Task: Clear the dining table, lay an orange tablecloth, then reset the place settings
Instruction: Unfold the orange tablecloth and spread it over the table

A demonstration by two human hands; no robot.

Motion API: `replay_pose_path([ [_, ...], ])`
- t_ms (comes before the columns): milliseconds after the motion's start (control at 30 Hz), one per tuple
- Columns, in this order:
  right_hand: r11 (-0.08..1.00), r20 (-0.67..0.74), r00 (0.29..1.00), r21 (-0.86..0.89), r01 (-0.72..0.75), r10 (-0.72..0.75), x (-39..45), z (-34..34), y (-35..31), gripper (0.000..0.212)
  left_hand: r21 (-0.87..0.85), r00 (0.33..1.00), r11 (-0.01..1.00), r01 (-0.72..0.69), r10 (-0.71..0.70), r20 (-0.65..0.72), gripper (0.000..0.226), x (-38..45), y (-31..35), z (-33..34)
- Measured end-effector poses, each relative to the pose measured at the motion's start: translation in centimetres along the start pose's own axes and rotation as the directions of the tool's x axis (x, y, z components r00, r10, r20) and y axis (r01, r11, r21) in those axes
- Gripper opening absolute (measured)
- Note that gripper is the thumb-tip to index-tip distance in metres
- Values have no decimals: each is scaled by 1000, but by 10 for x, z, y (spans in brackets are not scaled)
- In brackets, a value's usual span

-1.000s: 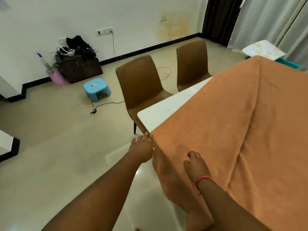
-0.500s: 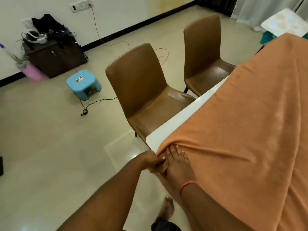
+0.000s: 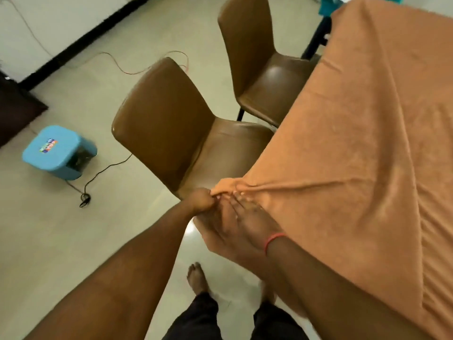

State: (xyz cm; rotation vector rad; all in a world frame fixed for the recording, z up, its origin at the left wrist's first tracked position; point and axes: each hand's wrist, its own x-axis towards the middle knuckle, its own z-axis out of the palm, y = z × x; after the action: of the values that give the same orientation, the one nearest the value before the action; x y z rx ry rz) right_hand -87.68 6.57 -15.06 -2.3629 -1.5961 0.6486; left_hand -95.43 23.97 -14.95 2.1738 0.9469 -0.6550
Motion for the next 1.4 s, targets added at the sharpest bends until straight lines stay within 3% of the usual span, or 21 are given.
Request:
replay_pose_path([
  [100, 978, -102, 974, -38, -207, 202, 11, -19, 17, 53, -86, 989, 995, -47, 34, -144, 40, 16, -1, -30],
  [200, 857, -119, 857, -69, -510, 501, -6, -17, 37, 61, -157, 976, 985, -73, 38, -216, 37, 34, -8, -58],
  [267, 782, -96, 787, -91, -616, 609, -21, -13, 43, 62, -119, 968, 990, -75, 44, -247, 35, 41, -11, -68],
  [333, 742, -57, 745, -74, -667, 664, -33, -11, 47, 63, -50, 964, 998, -50, 35, -264, 33, 47, -9, -69],
  [467, 749, -31, 751, -56, -660, 659, -47, -7, 50, 63, 80, 965, 997, -19, 39, -261, 30, 50, 4, -60],
  [567, 761, -40, 761, -5, -649, 648, -53, -9, 54, 63, 195, 965, 971, -136, 174, -195, 47, 51, 17, -52],
  [667, 734, -84, 730, 22, -679, 678, -71, -12, 64, 63, 254, 927, 895, -367, 375, 19, 58, 50, 42, -42],
  [800, 611, -112, 607, -7, -792, 786, -115, -13, 86, 63, 405, 805, 696, -593, 529, 269, 68, 43, 74, -17],
  [933, 485, -66, 482, 45, -873, 874, -159, -17, 121, 65, 584, 699, 435, -685, 618, 360, 72, 40, 102, 15],
  [1000, 451, -53, 448, 69, -890, 892, -173, -21, 141, 67, 619, 679, 385, -685, 644, 351, 72, 42, 117, 30],
  [1233, 434, -30, 433, 62, -899, 901, -203, -49, 222, 73, 642, 820, 551, -533, 523, 233, 81, 70, 175, 49],
  [1400, 449, 7, 450, 56, -892, 893, -208, -69, 282, 78, 706, 871, 544, -454, 437, 224, 80, 97, 213, 48],
])
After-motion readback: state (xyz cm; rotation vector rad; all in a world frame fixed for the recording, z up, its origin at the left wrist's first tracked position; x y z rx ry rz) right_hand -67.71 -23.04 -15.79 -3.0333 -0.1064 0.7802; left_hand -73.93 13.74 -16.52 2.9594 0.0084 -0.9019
